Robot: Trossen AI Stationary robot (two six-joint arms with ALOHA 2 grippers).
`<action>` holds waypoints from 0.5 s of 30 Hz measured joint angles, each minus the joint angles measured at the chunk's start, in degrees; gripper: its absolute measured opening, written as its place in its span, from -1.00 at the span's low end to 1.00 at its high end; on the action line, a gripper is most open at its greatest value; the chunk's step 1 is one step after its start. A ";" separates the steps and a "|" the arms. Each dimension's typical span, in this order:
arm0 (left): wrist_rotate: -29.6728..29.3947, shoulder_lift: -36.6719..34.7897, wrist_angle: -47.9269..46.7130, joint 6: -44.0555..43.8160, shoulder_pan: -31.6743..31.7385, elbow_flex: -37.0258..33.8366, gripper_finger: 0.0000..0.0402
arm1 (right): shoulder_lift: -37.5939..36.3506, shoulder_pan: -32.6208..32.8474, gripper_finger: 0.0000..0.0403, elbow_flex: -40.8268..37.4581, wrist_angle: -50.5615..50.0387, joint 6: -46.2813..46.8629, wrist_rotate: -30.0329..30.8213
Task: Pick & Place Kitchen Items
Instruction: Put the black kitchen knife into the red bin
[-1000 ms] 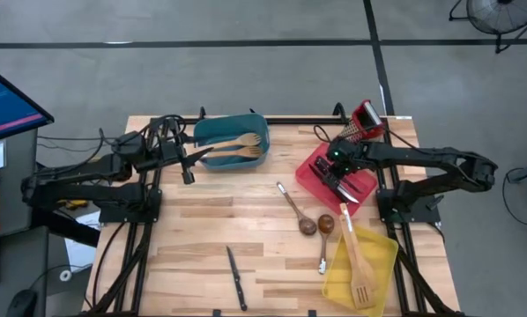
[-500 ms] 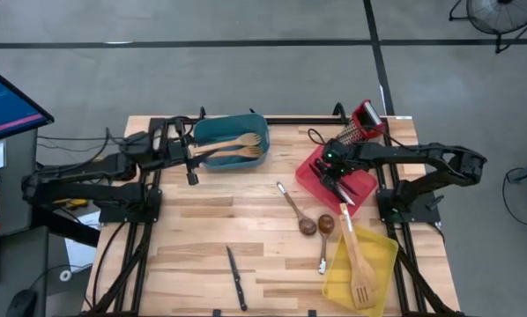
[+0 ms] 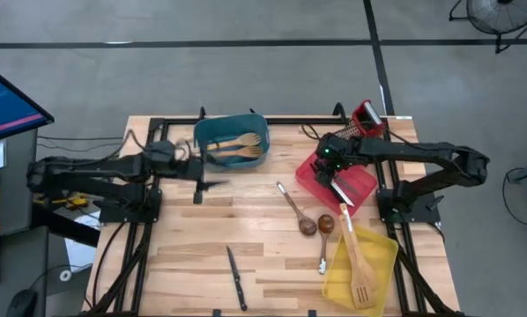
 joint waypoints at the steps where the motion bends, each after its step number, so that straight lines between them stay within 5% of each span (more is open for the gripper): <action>1: 1.04 1.33 -0.02 -0.02 -1.46 0.00 -0.12 | -0.80 0.75 0.08 1.53 -1.96 0.00 -0.02; 8: 6.12 12.45 -0.13 -6.38 -13.35 0.02 -0.08 | -7.83 7.70 0.11 12.21 -12.66 1.31 -0.02; 15: 7.11 25.11 0.72 -5.19 -24.40 0.02 -0.12 | -15.97 15.56 0.11 16.15 -13.26 6.14 0.02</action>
